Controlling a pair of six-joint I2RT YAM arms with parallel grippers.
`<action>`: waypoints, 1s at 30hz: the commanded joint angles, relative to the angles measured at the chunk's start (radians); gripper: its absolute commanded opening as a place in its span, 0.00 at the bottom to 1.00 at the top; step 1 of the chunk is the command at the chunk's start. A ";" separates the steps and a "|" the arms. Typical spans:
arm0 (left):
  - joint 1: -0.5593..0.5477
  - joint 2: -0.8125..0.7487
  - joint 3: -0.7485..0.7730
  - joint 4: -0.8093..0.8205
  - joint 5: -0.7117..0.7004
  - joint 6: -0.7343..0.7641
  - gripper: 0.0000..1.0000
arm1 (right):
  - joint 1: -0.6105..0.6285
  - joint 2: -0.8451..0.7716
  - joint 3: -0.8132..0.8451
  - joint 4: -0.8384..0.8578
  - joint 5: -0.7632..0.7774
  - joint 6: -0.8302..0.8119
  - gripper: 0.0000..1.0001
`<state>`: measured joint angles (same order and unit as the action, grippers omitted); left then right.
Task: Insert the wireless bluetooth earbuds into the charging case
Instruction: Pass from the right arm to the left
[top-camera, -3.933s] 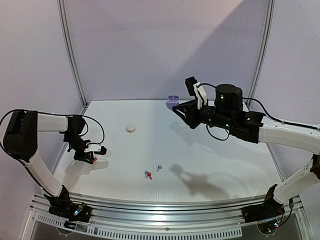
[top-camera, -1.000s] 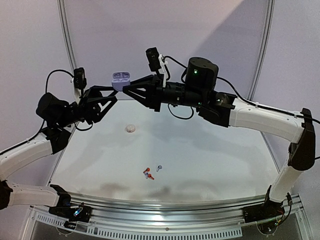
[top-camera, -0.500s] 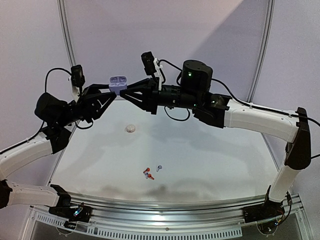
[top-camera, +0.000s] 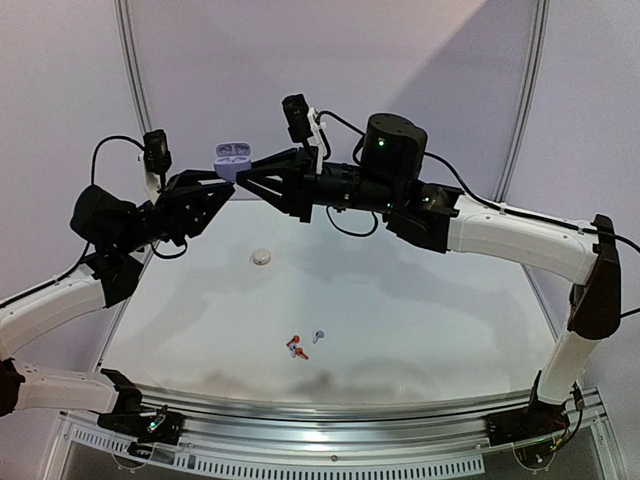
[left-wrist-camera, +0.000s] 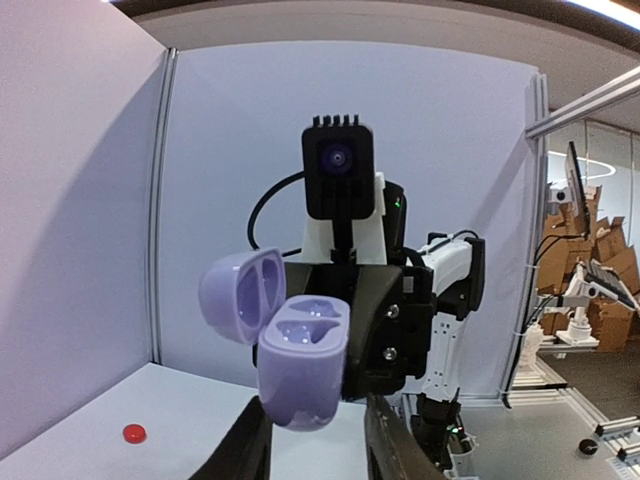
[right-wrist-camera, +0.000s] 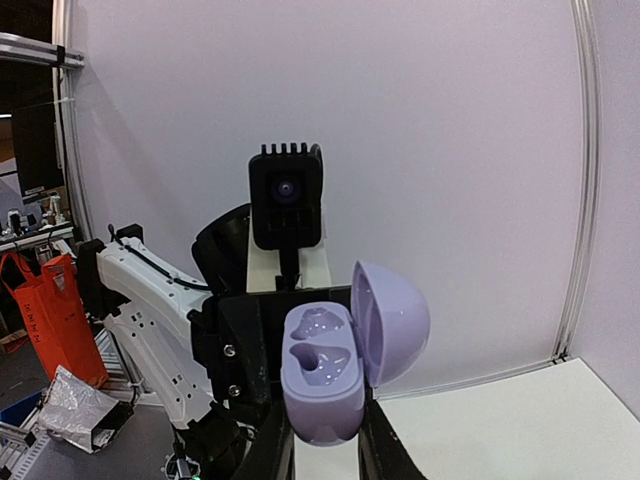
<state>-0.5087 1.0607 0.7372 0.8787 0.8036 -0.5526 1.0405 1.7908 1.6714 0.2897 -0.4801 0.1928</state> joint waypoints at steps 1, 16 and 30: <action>-0.010 0.008 0.016 0.007 0.009 0.005 0.30 | 0.005 0.018 0.025 0.005 -0.003 -0.011 0.09; -0.013 0.010 0.021 0.019 0.011 0.001 0.34 | 0.005 0.024 0.019 -0.031 0.013 -0.020 0.09; -0.013 0.009 0.021 0.016 0.010 0.006 0.35 | 0.004 0.028 0.023 -0.087 0.038 -0.056 0.09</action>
<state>-0.5098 1.0660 0.7372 0.8783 0.8028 -0.5518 1.0409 1.7912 1.6760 0.2527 -0.4736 0.1574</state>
